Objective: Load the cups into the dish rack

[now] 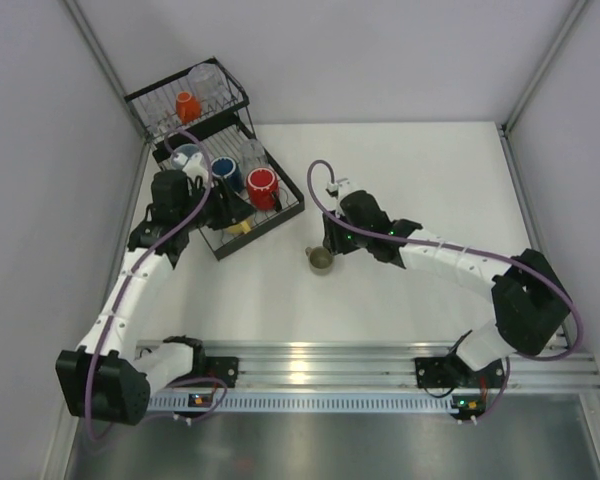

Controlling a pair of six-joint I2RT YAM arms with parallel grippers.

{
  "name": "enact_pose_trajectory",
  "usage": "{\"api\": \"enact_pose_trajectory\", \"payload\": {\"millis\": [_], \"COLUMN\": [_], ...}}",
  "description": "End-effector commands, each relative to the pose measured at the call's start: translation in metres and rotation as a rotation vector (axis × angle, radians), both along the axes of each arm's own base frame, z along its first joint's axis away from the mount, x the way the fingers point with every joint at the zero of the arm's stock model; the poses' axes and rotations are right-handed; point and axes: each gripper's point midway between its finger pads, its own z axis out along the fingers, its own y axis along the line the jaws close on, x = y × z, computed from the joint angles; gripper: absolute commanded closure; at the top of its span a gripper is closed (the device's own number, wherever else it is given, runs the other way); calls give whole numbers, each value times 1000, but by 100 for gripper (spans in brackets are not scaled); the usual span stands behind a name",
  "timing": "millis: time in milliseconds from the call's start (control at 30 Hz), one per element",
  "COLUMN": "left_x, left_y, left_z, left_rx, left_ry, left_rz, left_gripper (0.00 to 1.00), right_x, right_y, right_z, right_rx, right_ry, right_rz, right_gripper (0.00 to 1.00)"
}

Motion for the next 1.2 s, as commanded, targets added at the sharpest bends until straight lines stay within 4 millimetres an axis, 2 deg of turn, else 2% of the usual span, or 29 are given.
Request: {"api": "enact_pose_trajectory", "payload": {"millis": [0,100,133,400,467,500,533,600,633,667,700,733,800,867,933,1000,1067,1133,1167], "left_x": [-7,-10,-8,9,22,30,38,57,66,72,81,87,99,111,124,140,156,169,175], "left_y": [-8,-2,6,59,79,84,91,106,110,112,118,122,136,144,147,146,146,152,156], "left_z": [36,47,49,18,8,14,14,5,15,16,6,14,6,10,1,13,6,12,-1], "left_rx": [-42,-29,-6,201,243,245,249,286,290,291,317,322,381,413,444,448,471,505,537], "left_ry": [-120,-165,-188,-132,-96,-103,-99,-57,-71,-68,-40,-54,-34,-39,-31,-82,-109,-128,-98], "left_rz": [-43,-11,30,288,374,401,429,489,516,531,554,578,641,676,672,662,647,668,675], "left_gripper": [55,55,55,56,58,60,65,79,91,98,100,100,100,100,100,100,100,100,100], "right_x": [6,5,4,0,-1,-2,-5,-7,-9,-9,-10,-11,-11,-11,-11,-11,-11,-12,-12], "right_y": [14,12,12,1,-4,-5,-10,-12,-15,-16,-17,-17,-17,-15,-13,-13,-13,-12,-12], "right_z": [19,14,12,17,13,17,10,17,13,14,18,19,25,35,43,52,58,66,69], "right_rx": [49,54,53,70,59,68,59,83,77,79,86,88,100,119,136,150,163,179,181], "right_ry": [-8,2,3,-28,-29,-41,-37,-63,-61,-67,-75,-80,-95,-115,-130,-149,-162,-175,-182], "right_rz": [40,25,21,0,-17,-19,-24,-25,-30,-28,-27,-24,-17,-5,1,5,9,18,18], "right_gripper": [61,60,60,60,61,61,61,61,61,61,61,61,61,61,61,61,61,60,60]}}
